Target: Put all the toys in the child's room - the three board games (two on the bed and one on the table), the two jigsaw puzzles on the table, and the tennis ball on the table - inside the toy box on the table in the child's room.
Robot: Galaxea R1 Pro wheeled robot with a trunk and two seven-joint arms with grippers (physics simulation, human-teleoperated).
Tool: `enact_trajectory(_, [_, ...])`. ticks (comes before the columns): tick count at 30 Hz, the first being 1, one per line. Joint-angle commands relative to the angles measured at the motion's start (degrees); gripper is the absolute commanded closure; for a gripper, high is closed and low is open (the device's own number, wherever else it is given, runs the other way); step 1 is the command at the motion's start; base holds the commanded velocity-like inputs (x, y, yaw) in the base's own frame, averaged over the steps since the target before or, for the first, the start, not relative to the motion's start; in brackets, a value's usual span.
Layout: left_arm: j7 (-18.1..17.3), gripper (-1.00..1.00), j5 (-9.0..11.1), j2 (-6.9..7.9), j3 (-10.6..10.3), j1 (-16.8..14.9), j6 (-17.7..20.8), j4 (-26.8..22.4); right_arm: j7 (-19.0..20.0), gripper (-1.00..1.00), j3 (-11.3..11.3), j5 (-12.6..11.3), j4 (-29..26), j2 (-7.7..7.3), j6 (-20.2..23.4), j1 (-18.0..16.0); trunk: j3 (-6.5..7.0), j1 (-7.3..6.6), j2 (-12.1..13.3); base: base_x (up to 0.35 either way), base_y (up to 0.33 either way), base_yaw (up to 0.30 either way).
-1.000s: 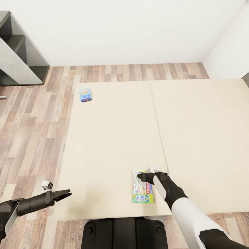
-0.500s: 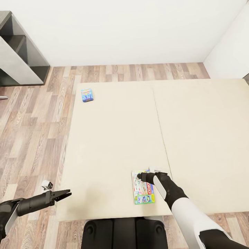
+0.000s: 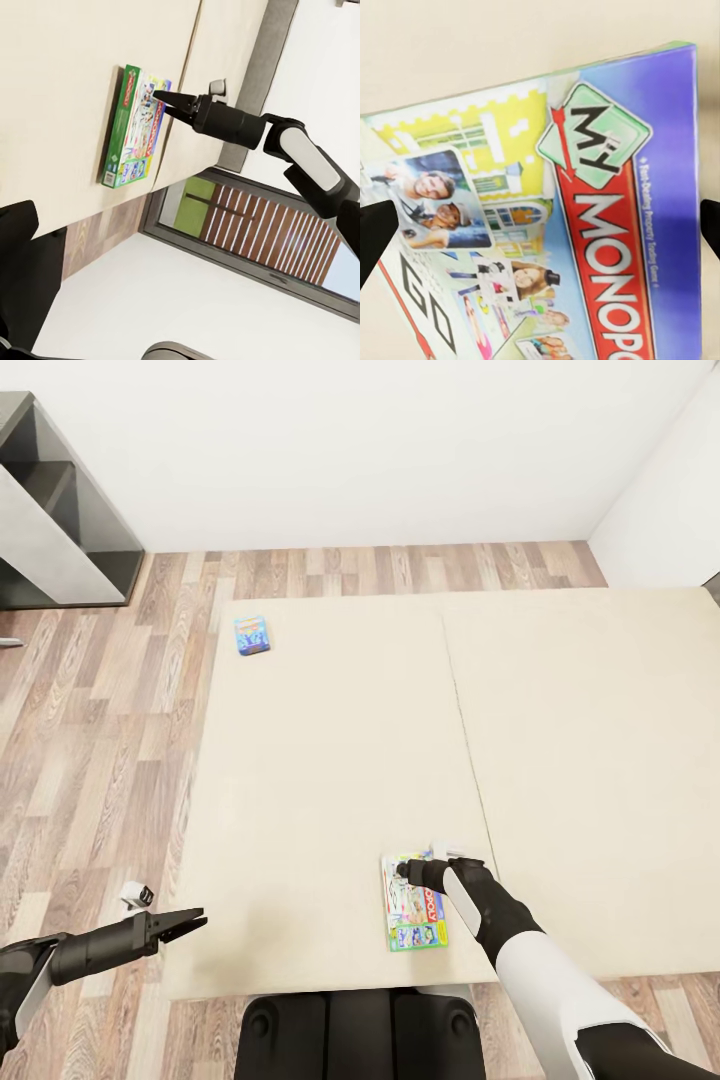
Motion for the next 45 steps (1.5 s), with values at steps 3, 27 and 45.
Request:
enact_trajectory(3, [-0.22, -1.0, -0.02, 0.01, 0.0, -0.02, 0.61, -0.01, -0.18, -1.0, 0.09, -0.19, -0.08, -0.02, 0.45, -0.01, -0.06, 0.03, -0.08, 0.0, 0.0, 0.0])
enact_trajectory(27, [-0.22, -1.0, -0.02, 0.03, 0.0, -0.01, 0.61, -0.01, 0.0, -1.0, -0.35, -0.41, 2.56, -0.14, 3.24, -0.01, -0.06, 0.03, -0.08, 0.0, 0.0, 0.0])
enact_trajectory(45, [-0.22, -1.0, -0.02, 0.14, 0.0, -0.01, 0.61, -0.01, 0.25, -1.0, -0.03, -0.33, 2.73, -0.03, 3.74, -0.01, -0.06, 0.03, -0.08, 0.0, 0.0, 0.0])
